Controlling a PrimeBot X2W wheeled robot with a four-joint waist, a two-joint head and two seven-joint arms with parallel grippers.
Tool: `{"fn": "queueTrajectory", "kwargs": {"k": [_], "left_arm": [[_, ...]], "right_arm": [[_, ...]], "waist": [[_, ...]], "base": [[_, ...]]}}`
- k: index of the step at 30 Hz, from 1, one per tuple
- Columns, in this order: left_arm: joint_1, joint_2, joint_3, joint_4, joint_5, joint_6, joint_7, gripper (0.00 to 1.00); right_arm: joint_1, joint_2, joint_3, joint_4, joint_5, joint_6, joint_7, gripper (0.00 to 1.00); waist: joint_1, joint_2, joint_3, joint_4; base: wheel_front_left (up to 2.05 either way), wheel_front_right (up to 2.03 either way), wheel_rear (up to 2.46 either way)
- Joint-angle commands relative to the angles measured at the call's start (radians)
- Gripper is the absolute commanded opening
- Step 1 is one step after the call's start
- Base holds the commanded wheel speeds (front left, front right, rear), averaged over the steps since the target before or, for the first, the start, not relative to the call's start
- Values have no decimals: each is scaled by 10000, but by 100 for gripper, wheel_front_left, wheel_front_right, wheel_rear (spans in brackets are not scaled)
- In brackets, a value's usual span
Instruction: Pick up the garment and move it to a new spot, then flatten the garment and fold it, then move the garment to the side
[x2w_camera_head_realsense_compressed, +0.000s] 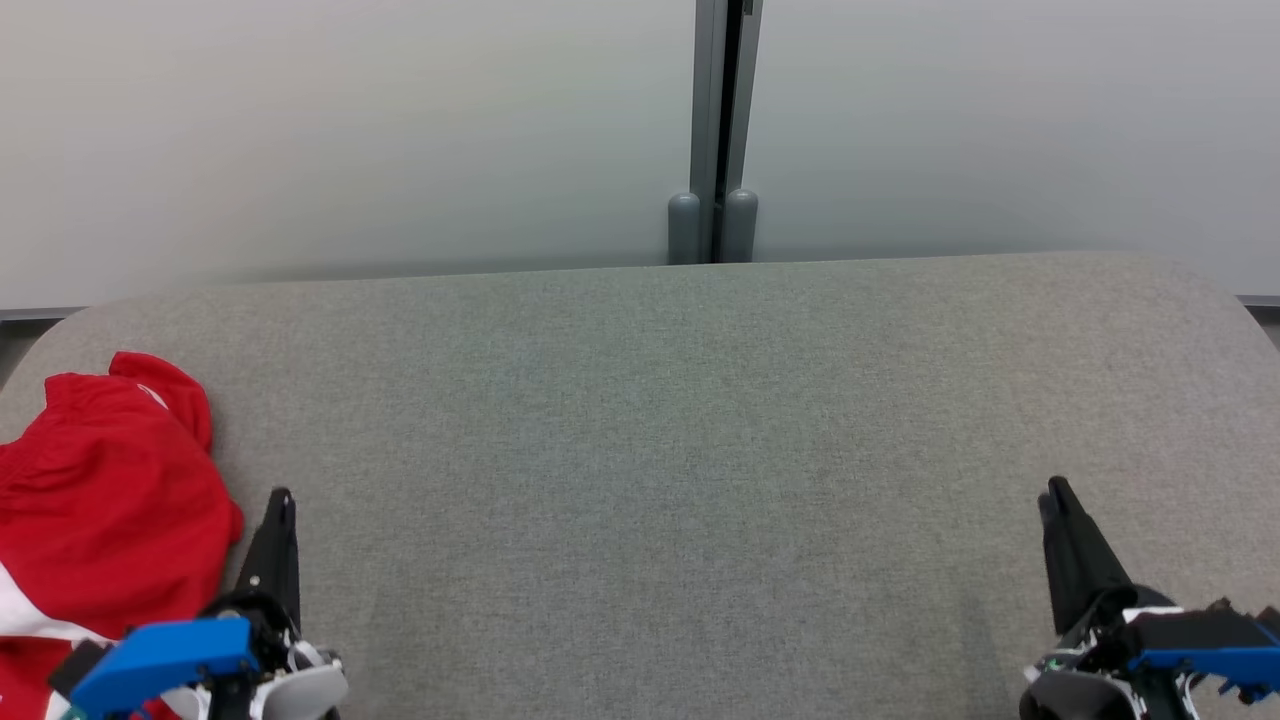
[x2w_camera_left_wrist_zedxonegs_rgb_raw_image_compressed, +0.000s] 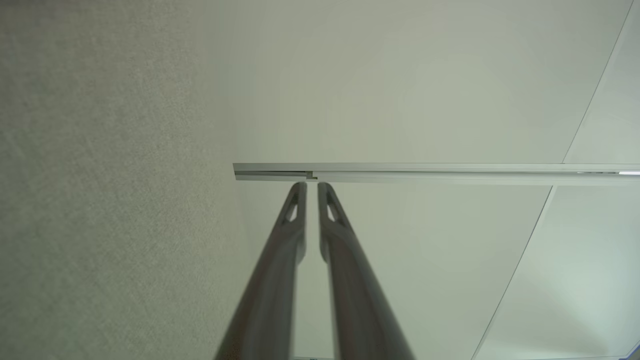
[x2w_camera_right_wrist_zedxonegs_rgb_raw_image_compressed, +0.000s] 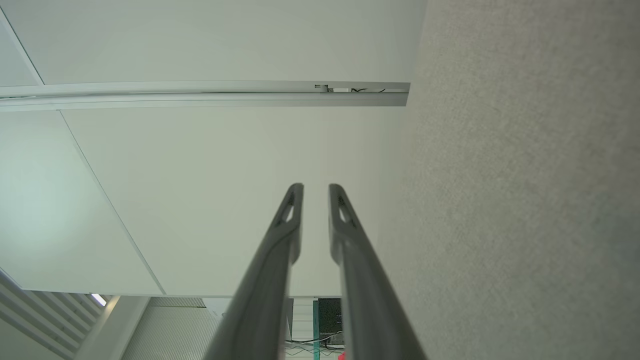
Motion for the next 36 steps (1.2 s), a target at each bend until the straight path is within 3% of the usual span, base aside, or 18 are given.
{"fn": "queueTrajectory", "kwargs": {"k": [1, 12, 36], "left_arm": [[55, -4, -3, 34, 1, 0, -6, 100], [245, -14, -208, -65, 743, 169, -505, 100], [299, 696, -1806, -301, 6285, 1236, -1520, 100]], "right_arm": [[32, 13, 12, 49, 2, -4, -4, 100], [76, -45, 401, 104, -761, -4, -505, 100], [42, -25, 549, -173, -6444, 4, -1524, 100]], "waist": [[0, 0, 0, 0], [0, 0, 0, -3], [0, 0, -17, 32]], "base": [[0, 0, 0], [0, 0, 0], [0, 0, 0]]}}
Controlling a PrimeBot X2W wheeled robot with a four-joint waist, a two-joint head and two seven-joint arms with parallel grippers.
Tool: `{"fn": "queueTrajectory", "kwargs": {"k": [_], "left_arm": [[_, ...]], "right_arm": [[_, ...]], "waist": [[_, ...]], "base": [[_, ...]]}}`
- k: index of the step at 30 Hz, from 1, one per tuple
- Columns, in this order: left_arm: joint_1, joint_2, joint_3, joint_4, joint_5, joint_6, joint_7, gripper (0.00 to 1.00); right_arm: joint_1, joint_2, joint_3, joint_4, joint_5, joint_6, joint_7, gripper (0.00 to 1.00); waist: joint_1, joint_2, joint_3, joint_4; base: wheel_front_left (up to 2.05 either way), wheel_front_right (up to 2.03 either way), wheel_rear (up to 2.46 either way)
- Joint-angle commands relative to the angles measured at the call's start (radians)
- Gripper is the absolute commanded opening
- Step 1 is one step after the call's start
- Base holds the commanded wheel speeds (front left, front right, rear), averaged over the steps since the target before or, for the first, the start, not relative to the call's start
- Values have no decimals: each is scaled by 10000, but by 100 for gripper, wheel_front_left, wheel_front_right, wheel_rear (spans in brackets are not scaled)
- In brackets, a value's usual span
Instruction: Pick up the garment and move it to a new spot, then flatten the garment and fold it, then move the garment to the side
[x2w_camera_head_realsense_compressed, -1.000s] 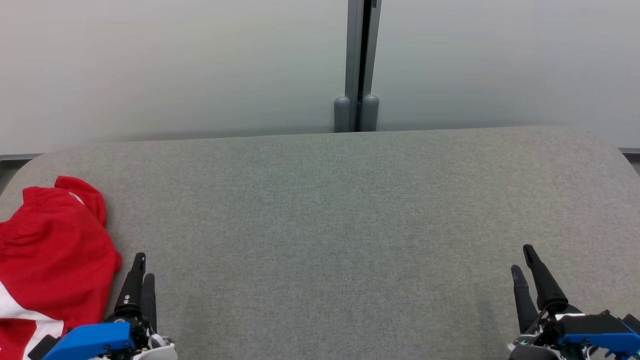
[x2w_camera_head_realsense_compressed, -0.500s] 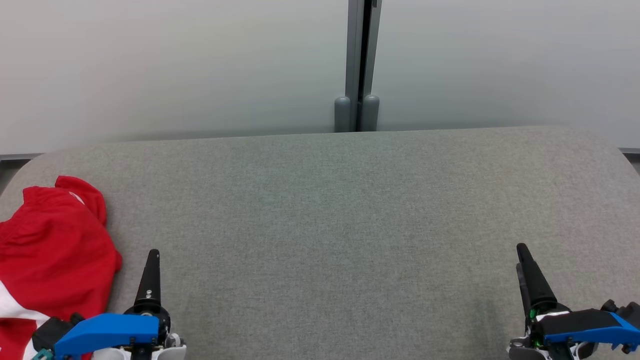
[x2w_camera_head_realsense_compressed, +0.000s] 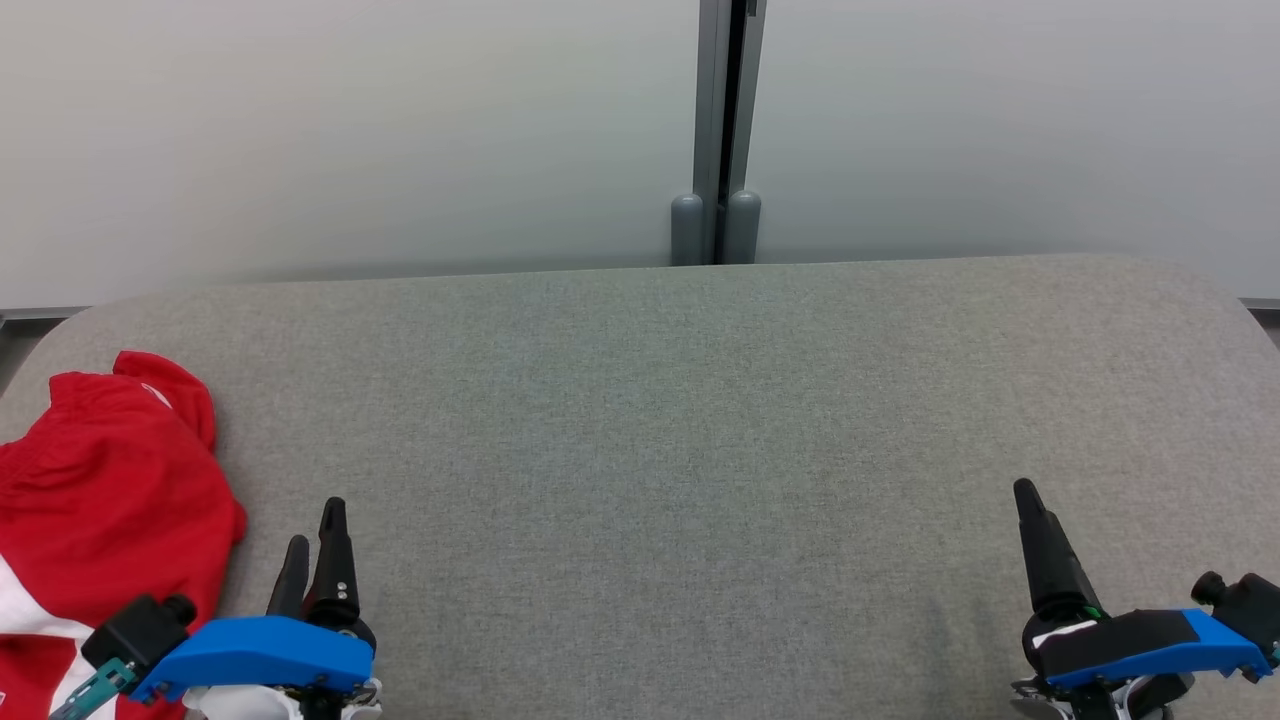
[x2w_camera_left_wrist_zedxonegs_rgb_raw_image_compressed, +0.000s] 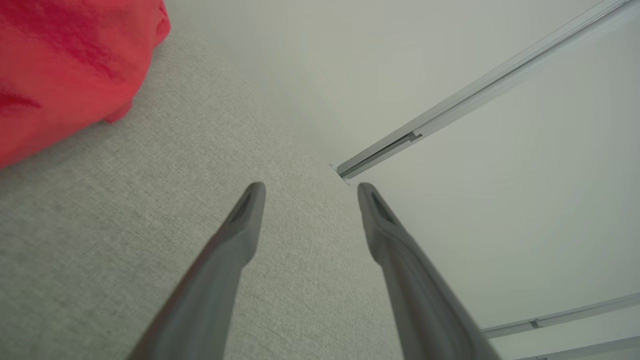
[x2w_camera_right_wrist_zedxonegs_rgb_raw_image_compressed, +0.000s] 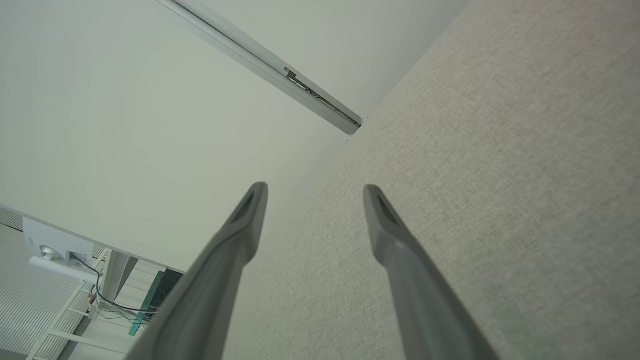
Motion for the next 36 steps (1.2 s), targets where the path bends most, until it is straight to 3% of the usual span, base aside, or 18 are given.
{"fn": "queueTrajectory", "kwargs": {"k": [1, 10, 36], "left_arm": [[-165, 171, -152, -172, 448, 88, -124, 100], [-164, 310, -497, -179, 1738, 372, -441, 100], [13, 778, -1274, -440, 4670, 884, -1182, 100]], "right_arm": [[-247, -69, -35, -216, -634, 22, -148, 100], [-241, -83, -90, -228, -2240, 25, -393, 100], [-299, -114, 143, -133, -5365, 28, -1009, 100]], "waist": [[0, 0, -2, -2], [0, 0, 22, 27], [0, 0, 75, 67]], "base": [[0, 0, 0], [0, 0, 0], [0, 0, 0]]}}
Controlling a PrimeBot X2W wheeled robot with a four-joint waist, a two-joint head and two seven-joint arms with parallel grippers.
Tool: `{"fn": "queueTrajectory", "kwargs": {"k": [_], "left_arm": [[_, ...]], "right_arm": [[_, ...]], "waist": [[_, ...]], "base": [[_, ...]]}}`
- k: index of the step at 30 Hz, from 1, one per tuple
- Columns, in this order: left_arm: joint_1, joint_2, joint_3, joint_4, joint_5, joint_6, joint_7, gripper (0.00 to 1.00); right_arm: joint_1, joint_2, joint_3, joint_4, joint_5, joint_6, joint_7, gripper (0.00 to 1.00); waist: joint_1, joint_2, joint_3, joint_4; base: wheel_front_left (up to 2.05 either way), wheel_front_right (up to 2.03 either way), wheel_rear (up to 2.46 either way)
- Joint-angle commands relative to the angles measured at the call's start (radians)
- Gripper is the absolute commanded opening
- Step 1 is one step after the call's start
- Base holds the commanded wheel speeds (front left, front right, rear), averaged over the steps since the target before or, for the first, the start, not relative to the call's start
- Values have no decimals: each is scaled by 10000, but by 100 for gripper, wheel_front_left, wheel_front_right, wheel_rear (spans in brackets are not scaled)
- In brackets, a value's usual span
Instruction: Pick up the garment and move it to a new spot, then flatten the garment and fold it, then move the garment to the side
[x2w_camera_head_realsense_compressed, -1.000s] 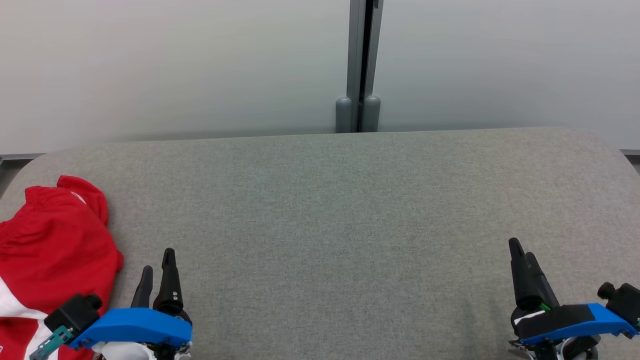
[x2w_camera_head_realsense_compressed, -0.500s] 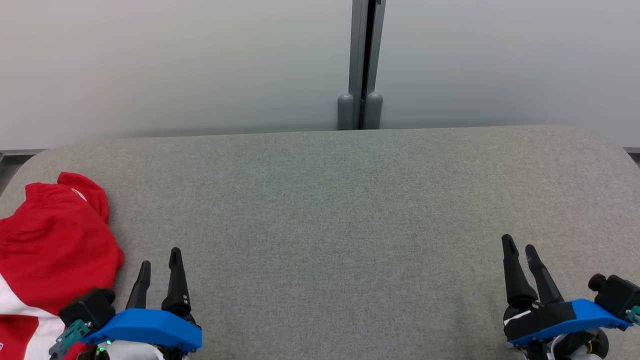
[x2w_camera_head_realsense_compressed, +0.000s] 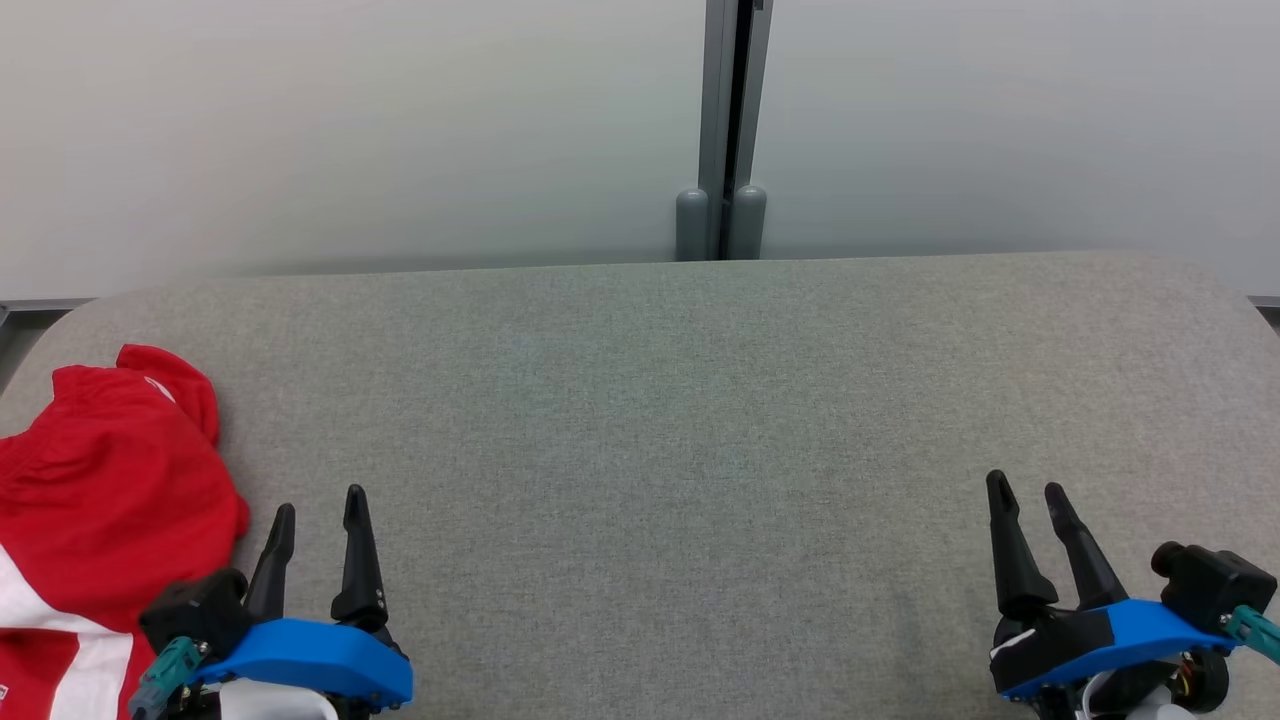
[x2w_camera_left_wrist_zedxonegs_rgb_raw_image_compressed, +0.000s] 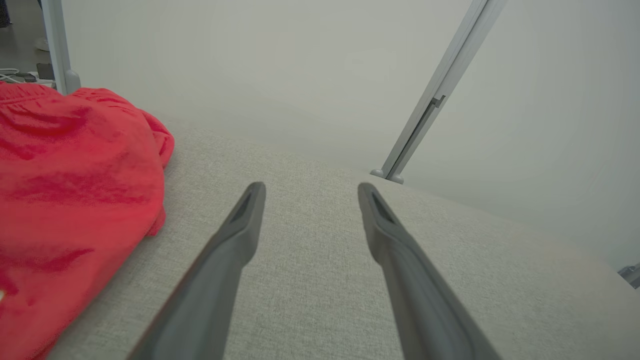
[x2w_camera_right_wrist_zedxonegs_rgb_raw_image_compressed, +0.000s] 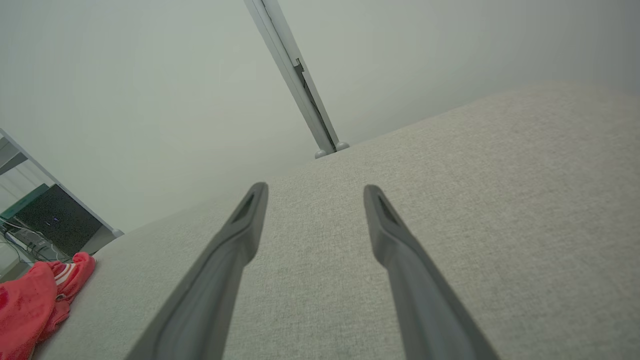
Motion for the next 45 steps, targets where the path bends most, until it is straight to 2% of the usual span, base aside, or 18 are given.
{"fn": "queueTrajectory", "kwargs": {"k": [1, 6, 22, 45], "left_arm": [[4, 88, -71, -126, 242, 61, -83, 100], [70, 154, -198, -150, 808, 168, -232, 100], [325, 65, -399, -186, 1664, 266, -607, 100], [613, 45, -571, -279, 2563, 493, -1055, 100]], "right_arm": [[-178, -85, 0, -62, -244, 17, -96, 100], [-173, -91, -32, -13, -903, 19, -188, 100], [-165, -108, -22, 123, -2394, 22, -434, 100], [-180, -124, 1, 349, -3910, 27, -927, 100]], "waist": [[0, 0, 3, 1], [0, 0, 8, 25], [0, 0, -64, 93], [0, 0, -173, 141]], "base": [[0, 0, 0], [0, 0, 0], [0, 0, 0], [0, 0, 0]]}}
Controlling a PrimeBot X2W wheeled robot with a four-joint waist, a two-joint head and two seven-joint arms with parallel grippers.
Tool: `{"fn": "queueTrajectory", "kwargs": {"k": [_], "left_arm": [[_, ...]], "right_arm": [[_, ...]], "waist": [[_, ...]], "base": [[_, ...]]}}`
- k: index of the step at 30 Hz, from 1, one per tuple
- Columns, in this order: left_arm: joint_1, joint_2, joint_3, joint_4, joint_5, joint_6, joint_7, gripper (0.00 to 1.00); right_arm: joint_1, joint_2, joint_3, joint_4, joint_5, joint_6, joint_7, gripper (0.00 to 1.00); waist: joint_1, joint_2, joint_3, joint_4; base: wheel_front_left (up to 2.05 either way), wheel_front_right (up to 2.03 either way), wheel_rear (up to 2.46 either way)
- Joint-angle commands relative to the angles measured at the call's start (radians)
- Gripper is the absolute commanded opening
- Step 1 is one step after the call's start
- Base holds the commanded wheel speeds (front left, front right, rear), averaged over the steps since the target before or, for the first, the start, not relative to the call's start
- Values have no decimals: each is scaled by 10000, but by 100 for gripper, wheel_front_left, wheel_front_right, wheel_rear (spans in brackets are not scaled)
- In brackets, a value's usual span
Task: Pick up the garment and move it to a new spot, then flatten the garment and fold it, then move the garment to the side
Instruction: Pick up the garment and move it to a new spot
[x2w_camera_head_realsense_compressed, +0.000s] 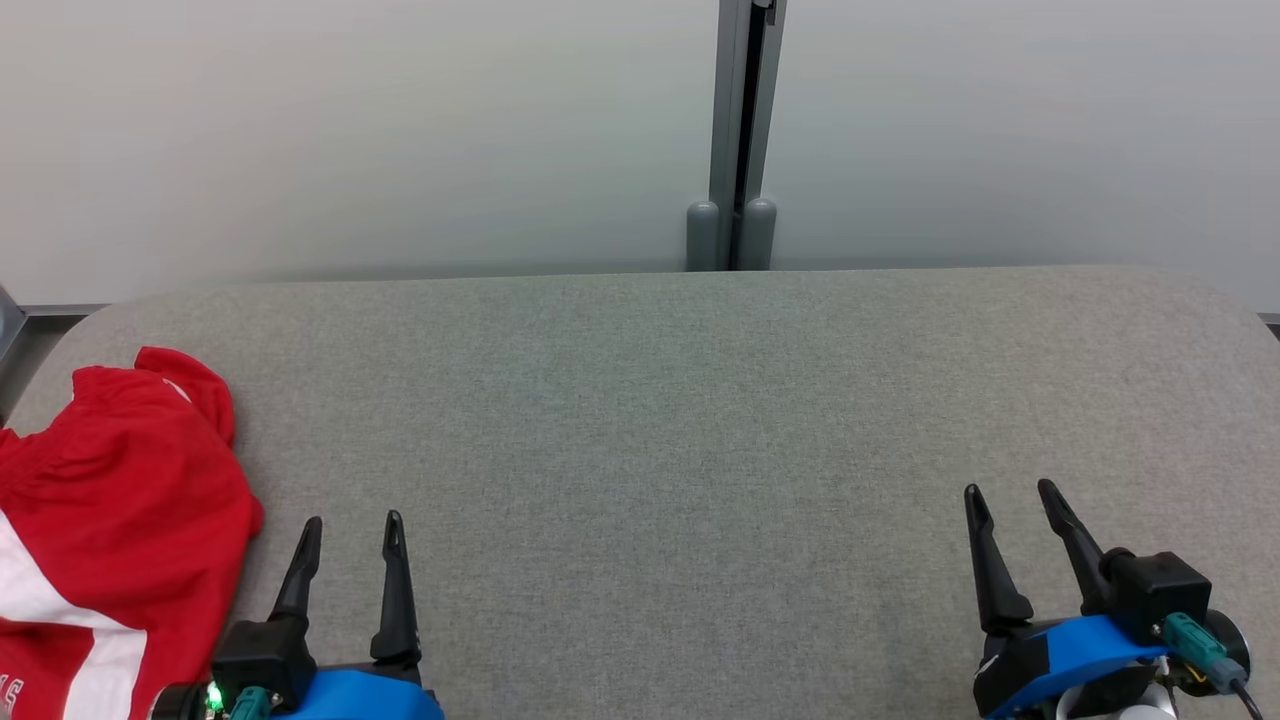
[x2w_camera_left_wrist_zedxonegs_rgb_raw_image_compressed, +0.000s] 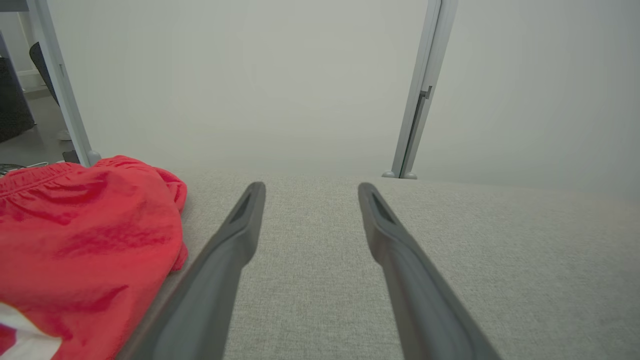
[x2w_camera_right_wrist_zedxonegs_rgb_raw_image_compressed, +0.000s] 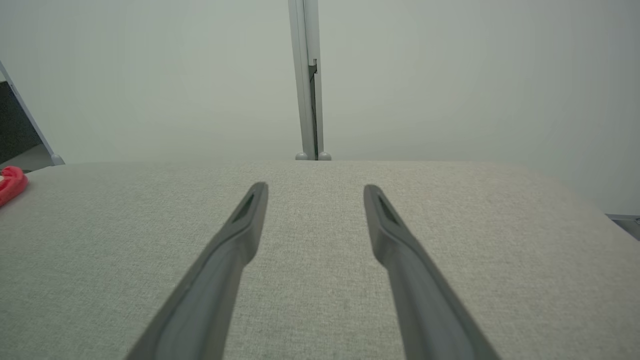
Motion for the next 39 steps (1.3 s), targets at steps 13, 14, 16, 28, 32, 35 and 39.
{"fn": "queueTrajectory", "kwargs": {"k": [13, 14, 16, 28, 32, 35, 39], "left_arm": [[-82, 135, -207, 16, 552, 151, -168, 100], [-87, 137, -170, 17, 506, 159, -170, 100], [-106, 175, -153, 27, 466, 151, -161, 100], [112, 381, 20, 1, 242, 217, -13, 100], [336, 290, -111, -210, 349, 419, 48, 100], [468, 318, -157, -316, 374, 512, 102, 100], [632, 373, -27, -496, 293, 649, 117, 100]], "right_arm": [[-23, -81, -54, 159, -313, 16, -269, 100], [6, -80, -42, 143, -302, 16, -267, 100], [79, -77, -81, 121, -327, 16, -263, 100], [200, -77, 63, 228, -177, 16, -289, 100], [205, -81, 164, 281, -99, 16, -319, 100], [169, -78, 239, 309, -44, 16, -320, 100], [-7, -81, 462, 307, -66, 15, -277, 100]], "waist": [[0, 0, 5, 460], [0, 0, 2, 596], [0, 0, -4, 964], [0, 0, -140, 3374], [0, 0, -166, 4115], [0, 0, -148, 4596], [0, 0, -21, 4914]], "base": [[0, 0, 0], [0, 0, 0], [0, 0, 0], [0, 0, 0], [0, 0, 0], [0, 0, 0], [0, 0, 0]]}}
